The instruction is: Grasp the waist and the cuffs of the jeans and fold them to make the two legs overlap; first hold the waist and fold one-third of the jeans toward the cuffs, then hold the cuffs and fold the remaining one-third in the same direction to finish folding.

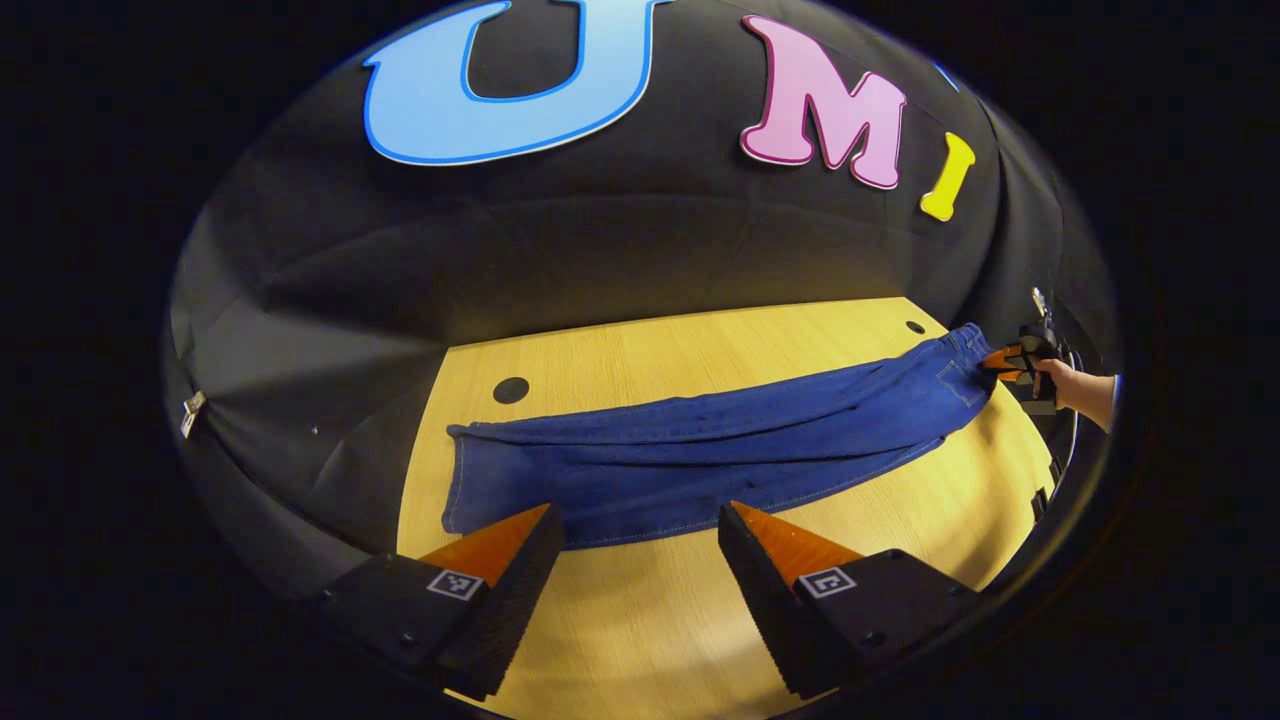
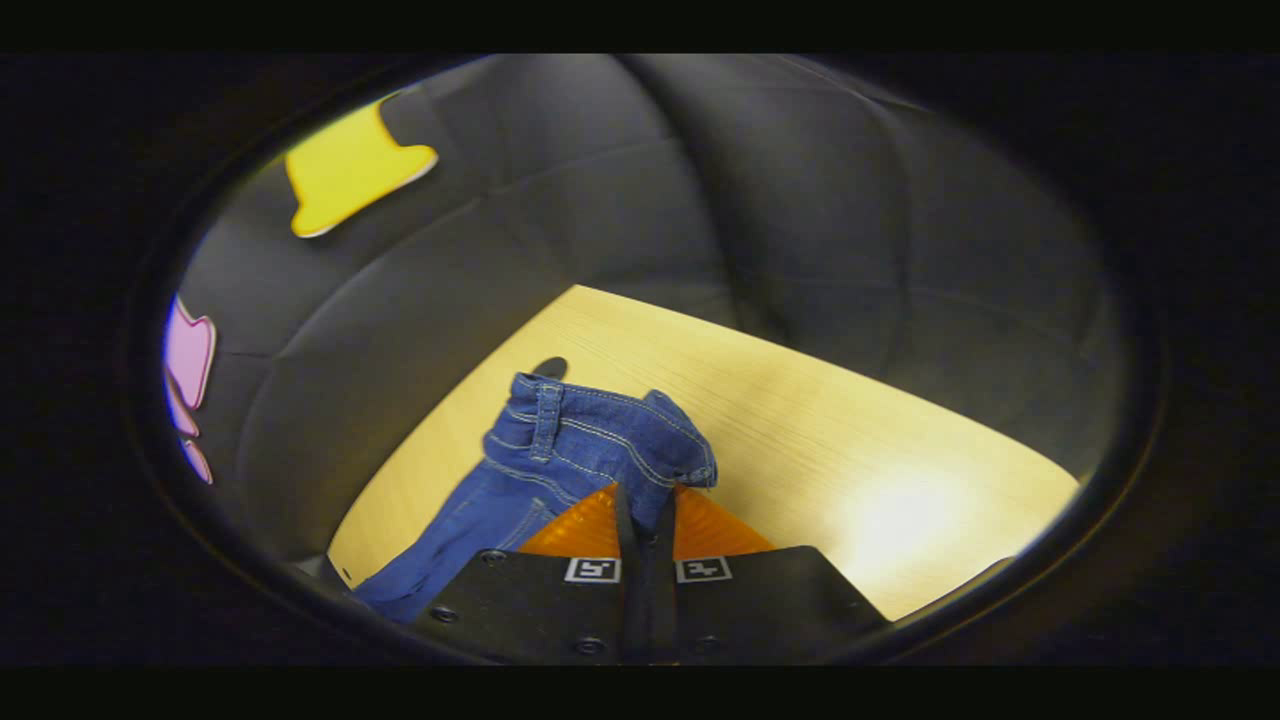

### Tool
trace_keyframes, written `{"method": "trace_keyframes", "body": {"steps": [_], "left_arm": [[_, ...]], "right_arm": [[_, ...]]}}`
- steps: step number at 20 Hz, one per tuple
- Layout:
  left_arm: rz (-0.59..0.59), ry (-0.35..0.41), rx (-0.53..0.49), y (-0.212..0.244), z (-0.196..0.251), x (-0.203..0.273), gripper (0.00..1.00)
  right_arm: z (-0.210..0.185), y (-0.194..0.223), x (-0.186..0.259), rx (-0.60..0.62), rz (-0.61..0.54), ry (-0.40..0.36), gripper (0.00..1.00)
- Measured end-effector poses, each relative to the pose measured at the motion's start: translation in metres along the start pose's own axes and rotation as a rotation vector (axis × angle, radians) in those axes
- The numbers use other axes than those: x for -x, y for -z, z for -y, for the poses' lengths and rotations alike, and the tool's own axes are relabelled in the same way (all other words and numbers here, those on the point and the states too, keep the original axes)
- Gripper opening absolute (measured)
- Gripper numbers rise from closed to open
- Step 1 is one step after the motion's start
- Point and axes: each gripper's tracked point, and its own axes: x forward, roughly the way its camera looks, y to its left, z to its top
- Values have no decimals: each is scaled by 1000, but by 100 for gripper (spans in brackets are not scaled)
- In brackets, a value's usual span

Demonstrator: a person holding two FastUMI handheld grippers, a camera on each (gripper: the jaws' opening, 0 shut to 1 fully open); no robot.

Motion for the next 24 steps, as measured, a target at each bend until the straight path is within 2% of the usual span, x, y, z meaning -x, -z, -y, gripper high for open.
{"method": "trace_keyframes", "body": {"steps": [3,6,9,11,12,13,15,16,17,18,20,21,24], "left_arm": [[15,-8,34,2,-8,12,98],[29,-17,59,14,-19,26,98],[27,-42,103,33,-32,38,98],[31,-43,146,45,-34,48,99],[32,-46,156,50,-35,53,96],[30,-55,165,56,-37,59,99],[24,-69,187,68,-40,69,98],[18,-74,203,75,-40,74,98],[14,-84,218,82,-42,80,98],[11,-97,236,88,-44,84,94],[8,-113,279,99,-44,95,98],[6,-116,298,104,-44,99,98],[-9,-142,327,120,-53,106,98]], "right_arm": [[-30,-13,23,134,79,-79,5],[-67,-19,60,284,158,-191,5],[-86,-6,92,430,218,-318,5],[-94,16,107,536,243,-405,5],[-98,28,110,585,242,-443,5],[-102,39,110,632,234,-482,5],[-102,72,113,741,203,-552,5],[-95,95,101,790,164,-579,0],[-89,114,95,844,120,-601,11],[-75,132,83,902,83,-610,5],[-33,150,58,1030,61,-595,5],[-29,170,37,1072,32,-593,0],[-2,176,18,1131,-6,-597,5]]}}
